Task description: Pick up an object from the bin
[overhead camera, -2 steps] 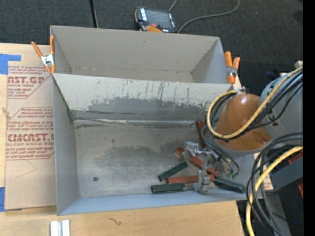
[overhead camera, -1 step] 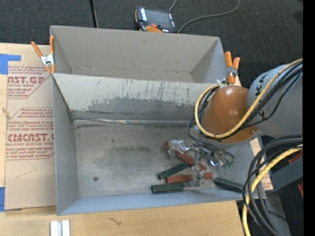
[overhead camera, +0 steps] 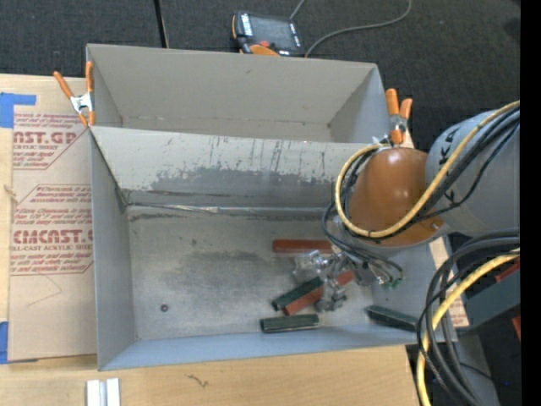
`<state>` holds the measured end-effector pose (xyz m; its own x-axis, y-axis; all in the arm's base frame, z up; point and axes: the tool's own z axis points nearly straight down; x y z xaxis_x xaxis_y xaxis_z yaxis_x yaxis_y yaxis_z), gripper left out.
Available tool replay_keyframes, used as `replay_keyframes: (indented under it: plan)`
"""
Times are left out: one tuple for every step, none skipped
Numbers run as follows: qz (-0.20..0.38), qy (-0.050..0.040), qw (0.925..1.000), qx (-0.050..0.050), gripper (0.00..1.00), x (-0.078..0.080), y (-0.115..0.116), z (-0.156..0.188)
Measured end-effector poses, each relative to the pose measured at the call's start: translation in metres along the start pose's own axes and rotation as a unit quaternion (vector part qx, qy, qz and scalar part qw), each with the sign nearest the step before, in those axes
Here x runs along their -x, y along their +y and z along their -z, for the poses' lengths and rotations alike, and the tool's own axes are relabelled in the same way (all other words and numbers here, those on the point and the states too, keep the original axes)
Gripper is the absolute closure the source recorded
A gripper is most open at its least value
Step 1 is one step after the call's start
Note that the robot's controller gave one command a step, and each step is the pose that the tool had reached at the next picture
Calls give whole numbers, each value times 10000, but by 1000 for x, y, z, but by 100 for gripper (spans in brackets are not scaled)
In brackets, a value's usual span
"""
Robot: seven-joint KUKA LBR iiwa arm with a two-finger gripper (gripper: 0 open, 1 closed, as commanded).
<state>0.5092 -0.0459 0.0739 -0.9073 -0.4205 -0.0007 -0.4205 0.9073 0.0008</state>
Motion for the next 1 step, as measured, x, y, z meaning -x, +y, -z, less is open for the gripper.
replay_keyframes:
  plan:
    - [1, -46, 10000, -25, 100, 30, 7, 148]
